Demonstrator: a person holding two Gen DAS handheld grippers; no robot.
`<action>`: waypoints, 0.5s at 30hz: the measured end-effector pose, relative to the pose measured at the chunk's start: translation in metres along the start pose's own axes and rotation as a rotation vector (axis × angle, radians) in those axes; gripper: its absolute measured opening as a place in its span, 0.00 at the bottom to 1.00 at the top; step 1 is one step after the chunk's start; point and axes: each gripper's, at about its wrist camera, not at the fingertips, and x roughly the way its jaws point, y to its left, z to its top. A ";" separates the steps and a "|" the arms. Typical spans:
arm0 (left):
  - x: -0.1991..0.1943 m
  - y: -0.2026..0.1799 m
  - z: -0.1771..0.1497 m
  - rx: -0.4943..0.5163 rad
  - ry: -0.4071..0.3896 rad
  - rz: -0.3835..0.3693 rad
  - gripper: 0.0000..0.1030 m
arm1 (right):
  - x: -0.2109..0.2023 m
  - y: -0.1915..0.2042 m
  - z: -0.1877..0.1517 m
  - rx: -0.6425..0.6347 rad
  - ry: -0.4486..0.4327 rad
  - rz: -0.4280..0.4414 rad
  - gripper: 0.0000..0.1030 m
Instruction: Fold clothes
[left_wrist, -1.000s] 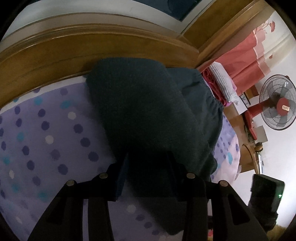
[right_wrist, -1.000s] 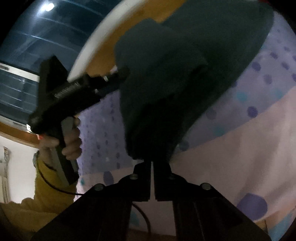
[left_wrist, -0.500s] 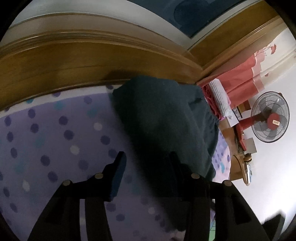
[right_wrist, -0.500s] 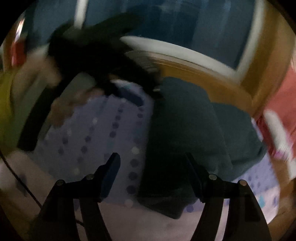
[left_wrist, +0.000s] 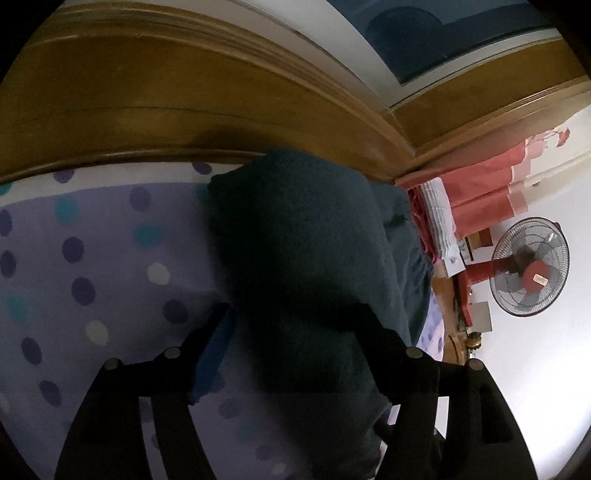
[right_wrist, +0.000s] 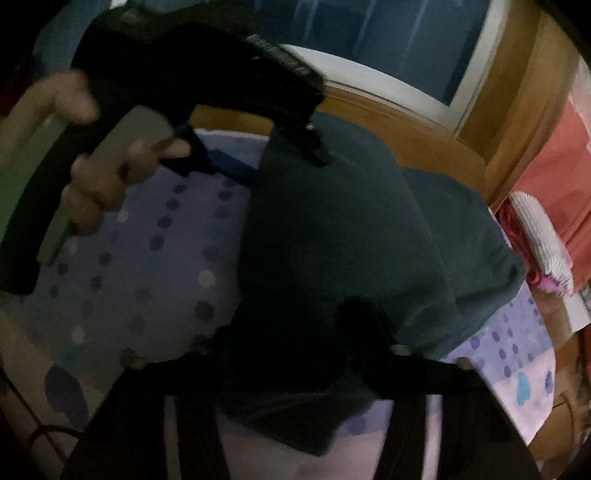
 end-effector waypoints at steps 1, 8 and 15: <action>-0.001 -0.002 -0.001 -0.009 -0.006 -0.005 0.55 | 0.000 -0.005 0.001 0.009 -0.001 0.016 0.27; -0.017 -0.050 -0.004 -0.006 -0.084 0.069 0.54 | -0.039 -0.078 0.019 0.117 -0.073 0.314 0.18; -0.018 -0.118 0.009 0.069 -0.145 0.160 0.54 | -0.047 -0.165 0.023 0.212 -0.146 0.456 0.18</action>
